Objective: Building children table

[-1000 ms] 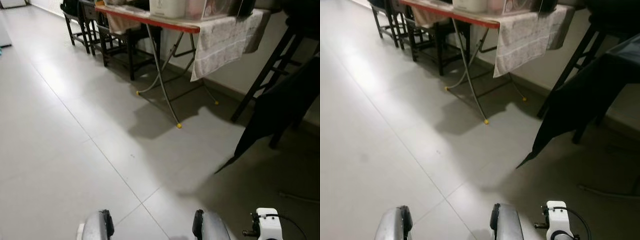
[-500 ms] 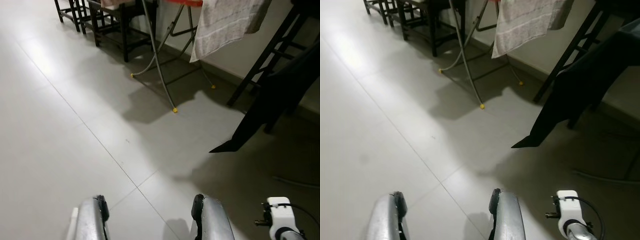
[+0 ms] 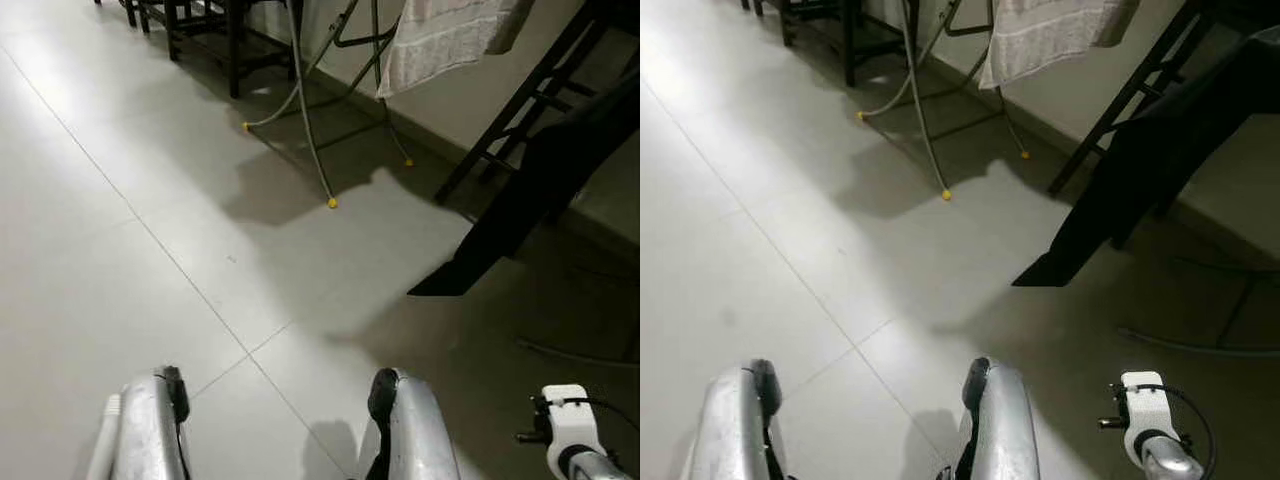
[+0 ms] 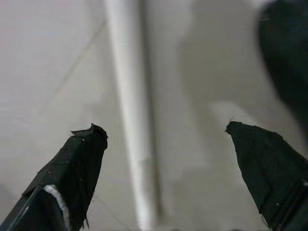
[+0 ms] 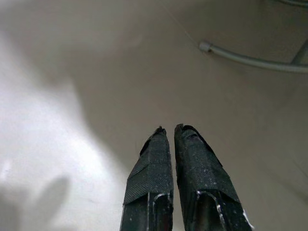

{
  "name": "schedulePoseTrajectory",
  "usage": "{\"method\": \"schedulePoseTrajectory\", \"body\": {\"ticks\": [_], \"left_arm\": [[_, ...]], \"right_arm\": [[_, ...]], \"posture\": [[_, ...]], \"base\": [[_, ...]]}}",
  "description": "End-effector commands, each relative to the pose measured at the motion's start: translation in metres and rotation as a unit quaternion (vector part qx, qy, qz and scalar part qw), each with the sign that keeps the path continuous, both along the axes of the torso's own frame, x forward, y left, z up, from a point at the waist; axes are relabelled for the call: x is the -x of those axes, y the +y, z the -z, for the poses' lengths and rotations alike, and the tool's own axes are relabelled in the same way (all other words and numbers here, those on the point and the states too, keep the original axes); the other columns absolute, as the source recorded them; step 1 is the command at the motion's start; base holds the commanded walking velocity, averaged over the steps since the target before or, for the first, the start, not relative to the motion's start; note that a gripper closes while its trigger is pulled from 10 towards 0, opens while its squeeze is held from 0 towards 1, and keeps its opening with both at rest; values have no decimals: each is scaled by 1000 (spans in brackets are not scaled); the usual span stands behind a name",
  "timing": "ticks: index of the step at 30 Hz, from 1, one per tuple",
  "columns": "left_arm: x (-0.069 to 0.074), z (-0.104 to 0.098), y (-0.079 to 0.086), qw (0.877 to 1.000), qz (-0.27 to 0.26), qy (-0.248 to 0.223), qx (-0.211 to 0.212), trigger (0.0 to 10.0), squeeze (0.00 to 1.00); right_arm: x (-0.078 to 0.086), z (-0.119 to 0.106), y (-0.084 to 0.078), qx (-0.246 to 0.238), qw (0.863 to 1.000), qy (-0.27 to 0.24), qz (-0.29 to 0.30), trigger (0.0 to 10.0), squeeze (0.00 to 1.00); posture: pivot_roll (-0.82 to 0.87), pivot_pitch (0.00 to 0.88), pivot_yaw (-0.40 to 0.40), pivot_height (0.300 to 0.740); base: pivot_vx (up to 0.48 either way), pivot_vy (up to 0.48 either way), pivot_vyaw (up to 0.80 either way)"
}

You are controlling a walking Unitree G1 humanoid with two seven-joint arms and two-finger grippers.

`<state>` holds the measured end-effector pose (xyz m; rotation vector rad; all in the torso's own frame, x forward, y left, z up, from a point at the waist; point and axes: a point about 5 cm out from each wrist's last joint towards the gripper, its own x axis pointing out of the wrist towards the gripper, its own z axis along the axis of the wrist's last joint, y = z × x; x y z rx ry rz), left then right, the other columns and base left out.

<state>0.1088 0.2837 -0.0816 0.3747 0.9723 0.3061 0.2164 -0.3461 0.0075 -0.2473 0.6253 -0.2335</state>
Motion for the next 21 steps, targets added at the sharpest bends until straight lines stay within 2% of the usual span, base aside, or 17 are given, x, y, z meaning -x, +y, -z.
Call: {"method": "schedulePoseTrajectory", "body": {"ticks": [1,5,7,13,16,19,21], "left_arm": [[5,-2,5,1000,-1,-6,-14,10000,0],[-5,-9,9,999,10,-36,-31,10000,0],[-19,-18,17,997,15,-64,-43,10000,0],[-19,-17,23,998,-28,-49,0,10000,0],[-19,-18,27,997,-44,-56,-1,10000,0],[-24,-21,30,995,-70,-70,4,10000,0],[-32,-21,22,996,-51,-74,6,10000,0]], "right_arm": [[3,-1,-7,9,1000,13,2,10000,0],[1,-3,-7,10,1000,10,1,10000,0],[-1,-6,-8,12,1000,9,-2,10000,0],[-2,-11,-14,18,1000,7,-3,10000,0],[-1,-13,-17,21,1000,8,-2,10000,0],[0,-16,-21,23,1000,9,-3,10000,0],[1,-19,-26,30,999,14,-4,10000,0]], "posture": [[-7,147,-168,305],[-17,144,-170,300],[-21,146,-176,300],[-41,164,-184,300],[-47,174,-193,300],[-47,183,-209,300],[-52,191,-226,300]], "base": [[0,0,0],[0,0,0],[0,0,0],[0,0,0],[0,0,0],[0,0,0],[0,0,0]]}}
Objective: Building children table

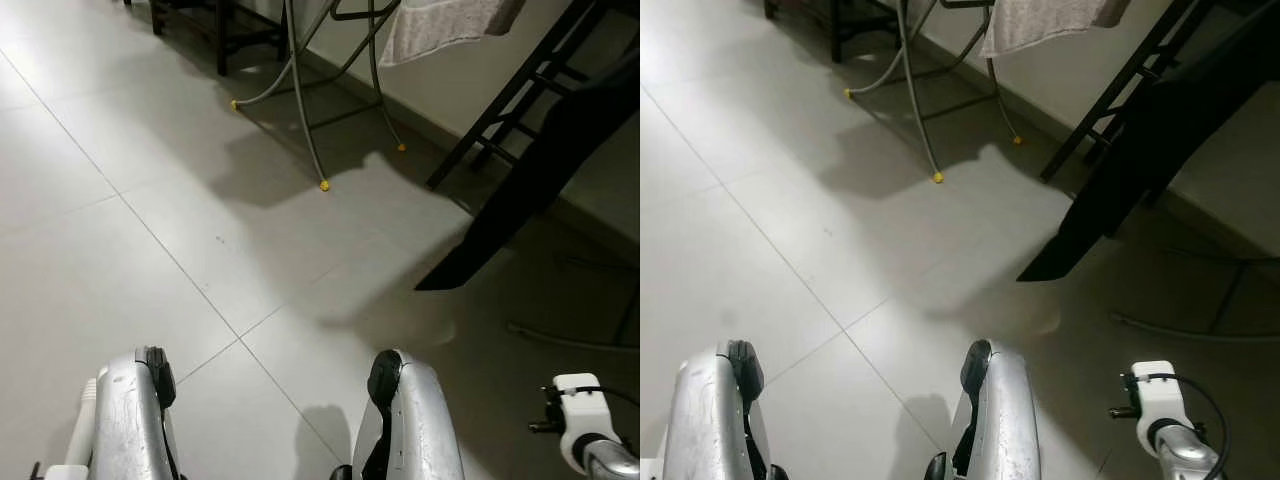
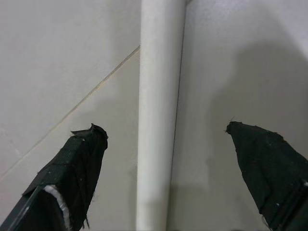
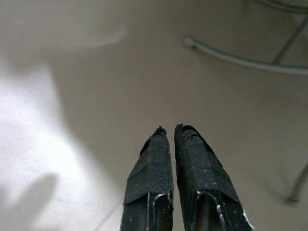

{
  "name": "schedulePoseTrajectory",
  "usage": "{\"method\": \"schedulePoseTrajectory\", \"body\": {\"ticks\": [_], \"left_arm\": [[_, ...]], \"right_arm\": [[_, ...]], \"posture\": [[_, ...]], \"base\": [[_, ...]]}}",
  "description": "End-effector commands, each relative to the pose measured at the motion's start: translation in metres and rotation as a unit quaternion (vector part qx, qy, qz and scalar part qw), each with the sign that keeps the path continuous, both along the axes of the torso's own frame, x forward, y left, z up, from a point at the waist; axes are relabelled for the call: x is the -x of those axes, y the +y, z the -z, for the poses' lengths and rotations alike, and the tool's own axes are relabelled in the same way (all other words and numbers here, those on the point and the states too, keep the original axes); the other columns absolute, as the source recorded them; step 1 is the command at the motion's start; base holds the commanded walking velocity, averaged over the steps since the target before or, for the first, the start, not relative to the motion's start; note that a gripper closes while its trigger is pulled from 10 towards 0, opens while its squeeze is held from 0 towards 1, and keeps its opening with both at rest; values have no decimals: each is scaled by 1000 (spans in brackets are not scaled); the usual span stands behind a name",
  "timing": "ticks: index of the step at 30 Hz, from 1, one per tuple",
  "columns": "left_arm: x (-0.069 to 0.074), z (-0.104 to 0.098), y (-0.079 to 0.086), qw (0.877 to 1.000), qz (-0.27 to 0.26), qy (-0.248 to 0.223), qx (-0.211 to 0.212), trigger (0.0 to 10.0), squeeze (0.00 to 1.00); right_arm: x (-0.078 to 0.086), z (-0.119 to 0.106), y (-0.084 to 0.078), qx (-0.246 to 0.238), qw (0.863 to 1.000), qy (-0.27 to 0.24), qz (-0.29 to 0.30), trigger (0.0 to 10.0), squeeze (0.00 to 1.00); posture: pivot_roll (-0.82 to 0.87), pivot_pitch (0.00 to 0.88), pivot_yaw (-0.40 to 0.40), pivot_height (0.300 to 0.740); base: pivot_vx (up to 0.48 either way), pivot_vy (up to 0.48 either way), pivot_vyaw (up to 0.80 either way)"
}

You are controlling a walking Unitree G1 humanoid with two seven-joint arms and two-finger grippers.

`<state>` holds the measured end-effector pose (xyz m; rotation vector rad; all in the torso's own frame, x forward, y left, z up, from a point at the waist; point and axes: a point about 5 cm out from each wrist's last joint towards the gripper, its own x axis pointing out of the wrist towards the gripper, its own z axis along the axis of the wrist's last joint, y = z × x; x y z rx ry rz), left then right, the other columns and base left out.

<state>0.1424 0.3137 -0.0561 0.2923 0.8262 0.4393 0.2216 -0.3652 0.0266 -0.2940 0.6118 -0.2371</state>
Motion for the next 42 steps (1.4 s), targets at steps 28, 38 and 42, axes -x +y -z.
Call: {"method": "schedulePoseTrajectory", "body": {"ticks": [28,38,42], "left_arm": [[-24,-32,49,995,-40,64,-58,10000,0],[-20,-27,46,994,-29,95,-42,10000,0],[-21,-27,46,994,-38,93,-40,10000,0]], "right_arm": [[10,-15,-23,15,1000,2,17,10000,0],[12,-32,-39,31,999,-3,15,10000,0],[12,-37,-43,36,999,-2,15,10000,0]], "posture": [[-74,216,-235,300],[-132,224,-266,300],[-140,223,-274,300]], "base": [[0,0,0],[0,0,0],[0,0,0]]}}
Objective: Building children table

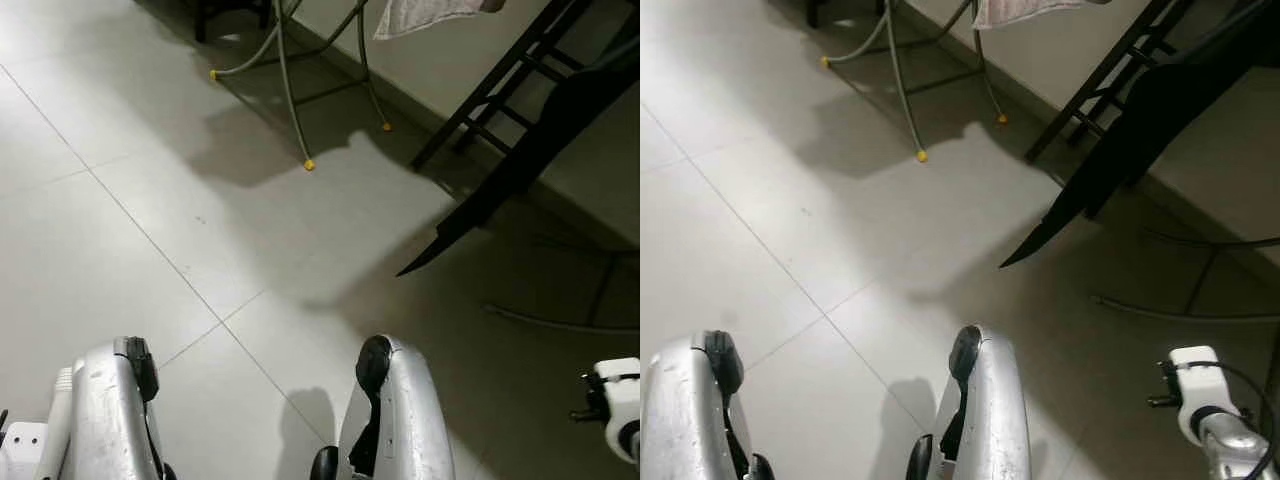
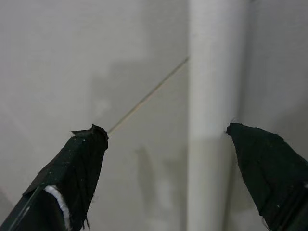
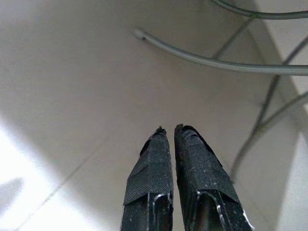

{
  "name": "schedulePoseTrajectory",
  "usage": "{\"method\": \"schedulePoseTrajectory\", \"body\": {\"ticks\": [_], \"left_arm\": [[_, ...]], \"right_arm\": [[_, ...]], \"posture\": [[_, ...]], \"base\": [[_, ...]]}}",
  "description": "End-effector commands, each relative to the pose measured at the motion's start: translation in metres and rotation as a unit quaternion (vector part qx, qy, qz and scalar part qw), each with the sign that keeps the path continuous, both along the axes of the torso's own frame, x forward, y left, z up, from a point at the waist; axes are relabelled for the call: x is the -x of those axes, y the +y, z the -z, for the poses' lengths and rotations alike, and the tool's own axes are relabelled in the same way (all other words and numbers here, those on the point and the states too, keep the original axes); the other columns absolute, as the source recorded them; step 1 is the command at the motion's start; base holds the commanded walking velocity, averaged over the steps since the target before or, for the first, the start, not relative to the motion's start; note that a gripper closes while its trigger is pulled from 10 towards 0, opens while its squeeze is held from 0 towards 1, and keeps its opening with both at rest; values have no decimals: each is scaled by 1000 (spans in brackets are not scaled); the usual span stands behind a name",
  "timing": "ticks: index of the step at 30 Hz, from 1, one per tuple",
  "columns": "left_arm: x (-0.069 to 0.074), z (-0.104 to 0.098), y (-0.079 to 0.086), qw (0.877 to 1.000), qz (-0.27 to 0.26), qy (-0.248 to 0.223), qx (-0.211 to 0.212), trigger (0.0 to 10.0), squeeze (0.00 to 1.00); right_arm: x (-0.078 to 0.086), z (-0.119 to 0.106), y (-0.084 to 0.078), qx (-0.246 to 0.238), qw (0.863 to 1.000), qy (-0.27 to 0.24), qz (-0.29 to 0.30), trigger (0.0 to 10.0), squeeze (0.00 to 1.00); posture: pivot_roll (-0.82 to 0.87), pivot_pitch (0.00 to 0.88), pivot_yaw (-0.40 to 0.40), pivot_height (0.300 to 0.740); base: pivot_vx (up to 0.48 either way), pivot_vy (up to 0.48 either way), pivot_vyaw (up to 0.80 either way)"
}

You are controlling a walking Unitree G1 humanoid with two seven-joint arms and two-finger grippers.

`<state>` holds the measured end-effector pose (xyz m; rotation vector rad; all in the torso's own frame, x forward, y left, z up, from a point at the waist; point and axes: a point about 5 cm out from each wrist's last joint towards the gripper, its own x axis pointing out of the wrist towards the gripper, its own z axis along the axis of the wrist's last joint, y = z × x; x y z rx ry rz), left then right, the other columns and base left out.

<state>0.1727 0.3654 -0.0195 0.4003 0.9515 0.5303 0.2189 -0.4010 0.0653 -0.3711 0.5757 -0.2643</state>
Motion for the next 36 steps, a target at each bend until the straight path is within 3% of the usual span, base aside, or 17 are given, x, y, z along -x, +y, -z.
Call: {"method": "schedulePoseTrajectory", "body": {"ticks": [1,14,15,18,21,23,24,25,26,28,29,32,34,36], "left_arm": [[9,9,-6,1000,-9,22,15,10000,0],[11,17,-16,999,2,37,27,10000,0],[6,10,-10,1000,-2,20,-2,10000,0],[-9,-5,-1,999,-12,-24,-31,10000,0],[-23,-18,5,997,-29,-68,-37,10000,0],[-42,-33,6,991,-40,-126,-27,10000,0],[-42,-33,6,991,-40,-126,-27,10000,0],[-59,-44,1,987,-13,-160,-28,10000,0],[-59,-44,1,987,-13,-160,-28,10000,0],[-88,-63,-13,976,46,-210,-34,10000,0],[-88,-63,-13,976,46,-210,-34,10000,0],[-113,-83,-34,953,91,-288,-26,10000,0],[-113,-83,-34,953,91,-288,-26,10000,0],[-118,-90,-52,935,119,-335,-6,10000,0]], "right_arm": [[9,0,-8,-4,1000,11,17,10000,0],[9,-7,-10,2,1000,9,9,10000,0],[5,-7,-7,-5,1000,-5,12,10000,0],[-2,-5,0,-13,999,-23,18,10000,0],[-10,-2,8,-22,999,-39,23,10000,0],[-19,-1,17,-32,997,-59,27,10000,0],[-19,-1,17,-32,997,-59,27,10000,0],[-25,-2,22,-33,996,-72,31,10000,0],[-25,-2,22,-33,996,-72,31,10000,0],[-37,-1,35,-51,994,-95,32,10000,0],[-37,-1,35,-51,994,-95,32,10000,0],[-47,0,54,-92,986,-136,16,10000,0],[-47,0,54,-92,986,-136,16,10000,0],[-53,1,68,-115,981,-158,-3,10000,0]], "posture": [[-140,223,-274,300],[-157,228,-281,300],[-129,222,-273,300],[-101,204,-259,300],[-65,184,-237,300],[-43,166,-221,300],[-43,166,-221,300],[-14,145,-201,300],[-14,145,-201,300],[25,116,-173,300],[25,116,-173,300],[66,83,-133,305],[66,83,-133,305],[101,60,-105,315]], "base": [[0,0,0],[0,0,0],[0,0,0],[0,0,0],[0,0,0],[0,0,0],[0,0,0],[0,0,0],[0,0,0],[0,0,0],[0,0,0],[0,0,0],[0,0,0],[0,0,0]]}}
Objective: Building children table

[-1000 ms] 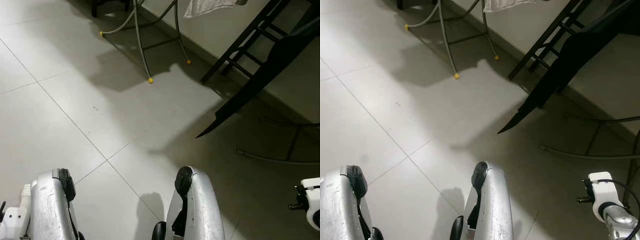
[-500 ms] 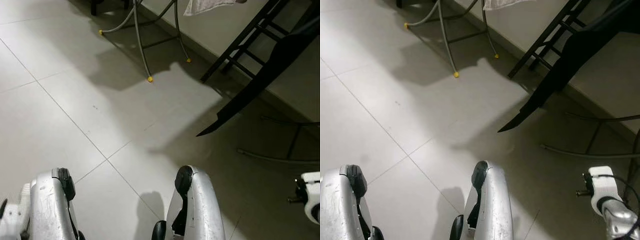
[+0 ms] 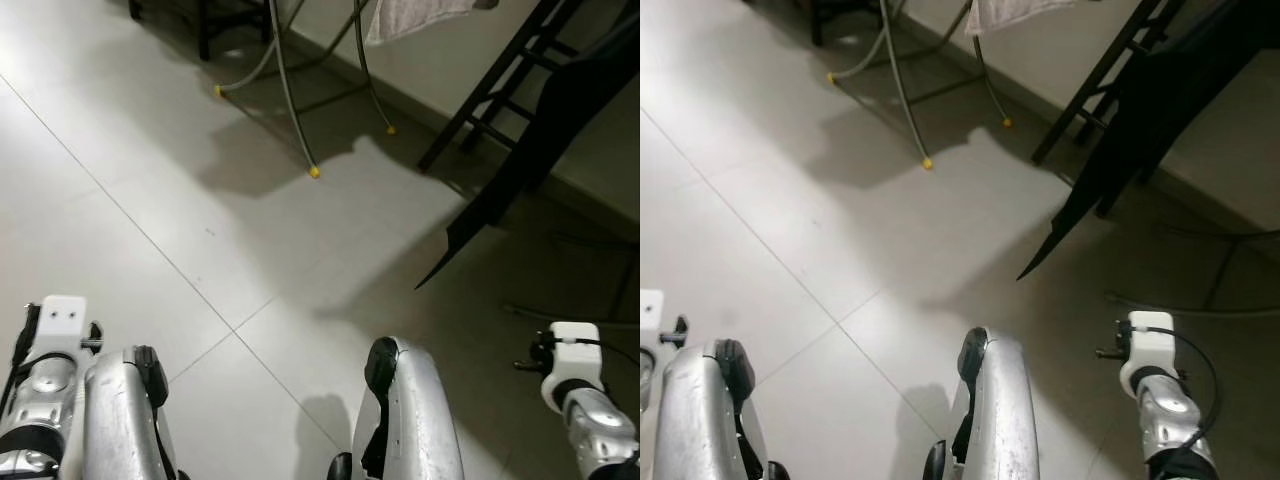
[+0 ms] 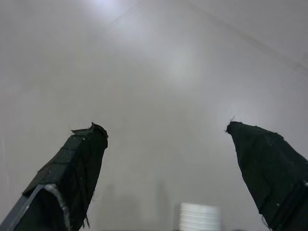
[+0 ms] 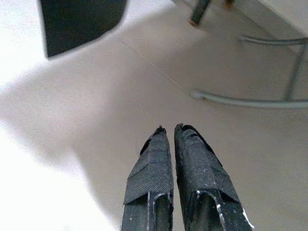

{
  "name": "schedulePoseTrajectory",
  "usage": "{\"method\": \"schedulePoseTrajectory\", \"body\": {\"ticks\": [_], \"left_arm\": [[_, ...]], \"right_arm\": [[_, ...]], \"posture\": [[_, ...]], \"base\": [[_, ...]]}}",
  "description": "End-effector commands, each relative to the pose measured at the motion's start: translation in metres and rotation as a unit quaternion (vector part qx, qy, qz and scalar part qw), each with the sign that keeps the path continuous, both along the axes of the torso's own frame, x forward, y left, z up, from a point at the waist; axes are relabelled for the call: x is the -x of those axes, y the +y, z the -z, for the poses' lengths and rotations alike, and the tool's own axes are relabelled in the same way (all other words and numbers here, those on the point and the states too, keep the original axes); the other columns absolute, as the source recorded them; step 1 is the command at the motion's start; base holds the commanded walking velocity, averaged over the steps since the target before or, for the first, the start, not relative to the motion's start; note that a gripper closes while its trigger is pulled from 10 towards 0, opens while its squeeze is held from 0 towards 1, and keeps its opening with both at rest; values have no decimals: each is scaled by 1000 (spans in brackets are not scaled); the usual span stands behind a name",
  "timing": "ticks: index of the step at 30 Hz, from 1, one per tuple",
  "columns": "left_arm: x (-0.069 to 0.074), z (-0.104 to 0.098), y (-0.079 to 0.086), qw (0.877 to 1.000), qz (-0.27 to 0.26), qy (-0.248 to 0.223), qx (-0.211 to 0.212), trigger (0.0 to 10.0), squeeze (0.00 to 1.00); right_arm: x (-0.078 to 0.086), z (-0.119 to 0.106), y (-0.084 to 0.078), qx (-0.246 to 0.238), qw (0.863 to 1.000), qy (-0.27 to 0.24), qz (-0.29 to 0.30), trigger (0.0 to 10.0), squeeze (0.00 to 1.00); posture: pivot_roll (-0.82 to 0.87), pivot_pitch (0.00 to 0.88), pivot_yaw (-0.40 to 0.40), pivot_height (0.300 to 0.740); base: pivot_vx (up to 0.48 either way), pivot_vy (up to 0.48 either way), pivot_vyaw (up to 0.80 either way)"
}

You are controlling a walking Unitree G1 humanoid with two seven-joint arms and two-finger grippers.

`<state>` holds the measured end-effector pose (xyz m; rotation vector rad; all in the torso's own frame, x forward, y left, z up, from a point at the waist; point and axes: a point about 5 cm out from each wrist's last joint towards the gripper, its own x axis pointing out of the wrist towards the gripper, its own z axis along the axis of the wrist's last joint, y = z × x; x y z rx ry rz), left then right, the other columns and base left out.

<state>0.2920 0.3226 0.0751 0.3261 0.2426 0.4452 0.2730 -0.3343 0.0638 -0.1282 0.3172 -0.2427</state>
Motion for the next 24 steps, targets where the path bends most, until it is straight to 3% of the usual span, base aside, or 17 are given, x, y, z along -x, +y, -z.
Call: {"method": "schedulePoseTrajectory", "body": {"ticks": [1,5,12,13,14,15,16,17,18,19,20,23,24], "left_arm": [[2,3,-17,999,35,-18,14,10000,0],[15,-3,-45,995,76,-58,38,10000,0],[28,-10,-67,988,104,-91,68,10000,0],[34,-16,-88,981,131,-110,96,10000,0],[34,-16,-88,981,131,-110,96,10000,0],[39,-24,-108,973,154,-124,121,10000,0],[39,-24,-108,973,154,-124,121,10000,0],[44,-31,-128,965,180,-134,139,10000,0],[44,-31,-128,965,180,-134,139,10000,0],[48,-37,-144,957,214,-138,138,10000,0],[48,-37,-144,957,214,-138,138,10000,0],[56,-42,-168,945,247,-133,168,10000,0],[56,-42,-168,945,247,-133,168,10000,0]], "right_arm": [[-1,-1,6,-15,1000,-24,-5,10000,0],[-8,-7,23,-38,997,-62,-20,10000,0],[-13,-13,35,-54,994,-89,-24,10000,0],[-17,-21,45,-65,991,-108,-35,10000,0],[-17,-21,45,-65,991,-108,-35,10000,0],[-20,-28,58,-73,988,-126,-52,10000,0],[-20,-28,58,-73,988,-126,-52,10000,0],[-23,-38,75,-80,983,-145,-73,10000,0],[-23,-38,75,-80,983,-145,-73,10000,0],[-23,-46,94,-90,978,-160,-98,10000,0],[-23,-46,94,-90,978,-160,-98,10000,0],[-15,-61,141,-101,965,-182,-159,10000,0],[-15,-61,141,-101,965,-182,-159,10000,0]], "posture": [[105,59,-103,320],[135,38,-81,340],[161,15,-60,355],[170,2,-50,360],[170,2,-50,360],[172,0,-45,365],[172,0,-45,365],[176,0,-42,370],[176,0,-42,370],[171,0,-36,375],[171,0,-36,375],[171,0,-28,390],[171,0,-28,390]], "base": [[0,0,0],[0,0,0],[0,0,0],[0,0,0],[0,0,0],[0,0,0],[0,0,0],[0,0,0],[0,0,0],[0,0,0],[0,0,0],[0,0,0],[0,0,0]]}}
